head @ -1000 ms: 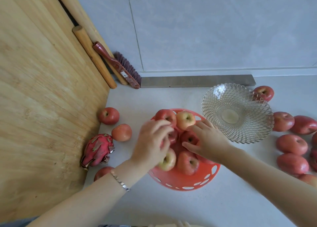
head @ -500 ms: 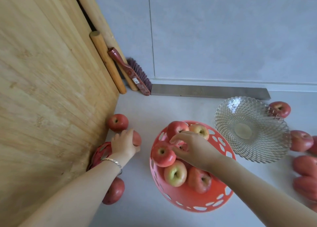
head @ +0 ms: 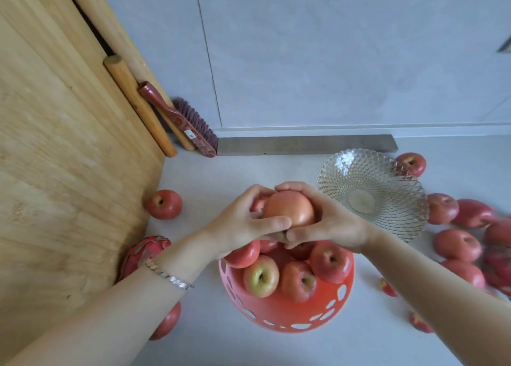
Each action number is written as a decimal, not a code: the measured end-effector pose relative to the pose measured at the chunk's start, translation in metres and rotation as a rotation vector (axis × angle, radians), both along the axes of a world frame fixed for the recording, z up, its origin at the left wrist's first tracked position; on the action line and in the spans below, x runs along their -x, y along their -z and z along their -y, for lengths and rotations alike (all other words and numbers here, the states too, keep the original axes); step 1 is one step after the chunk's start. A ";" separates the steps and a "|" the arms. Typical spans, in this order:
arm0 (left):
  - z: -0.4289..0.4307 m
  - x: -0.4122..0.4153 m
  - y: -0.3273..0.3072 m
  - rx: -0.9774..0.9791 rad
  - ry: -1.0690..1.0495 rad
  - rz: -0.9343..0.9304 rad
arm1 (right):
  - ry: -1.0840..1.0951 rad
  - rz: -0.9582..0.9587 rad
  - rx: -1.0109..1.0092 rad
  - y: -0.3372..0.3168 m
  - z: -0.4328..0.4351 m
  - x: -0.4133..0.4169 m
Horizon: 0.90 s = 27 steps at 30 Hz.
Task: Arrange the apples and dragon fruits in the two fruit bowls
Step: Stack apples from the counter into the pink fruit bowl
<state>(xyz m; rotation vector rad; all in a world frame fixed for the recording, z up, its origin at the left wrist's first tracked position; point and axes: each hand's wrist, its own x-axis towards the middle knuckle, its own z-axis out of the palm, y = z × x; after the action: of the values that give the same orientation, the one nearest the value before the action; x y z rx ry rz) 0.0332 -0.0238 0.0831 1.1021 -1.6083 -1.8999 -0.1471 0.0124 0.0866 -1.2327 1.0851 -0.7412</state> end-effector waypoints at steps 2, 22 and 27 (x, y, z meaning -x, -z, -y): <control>-0.003 0.010 0.007 0.156 0.071 0.181 | 0.112 -0.191 0.093 0.007 -0.008 0.014; -0.070 0.063 0.080 0.368 0.231 0.588 | -0.001 -1.331 0.254 0.076 -0.016 0.031; -0.065 0.064 0.078 0.272 0.190 0.586 | 0.026 -1.228 0.166 0.072 -0.013 0.026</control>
<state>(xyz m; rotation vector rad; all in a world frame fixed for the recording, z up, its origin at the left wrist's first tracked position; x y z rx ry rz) -0.0303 0.0409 0.0049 1.5151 -2.2749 -1.4679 -0.1733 0.0252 0.0146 -1.8702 2.0340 0.0048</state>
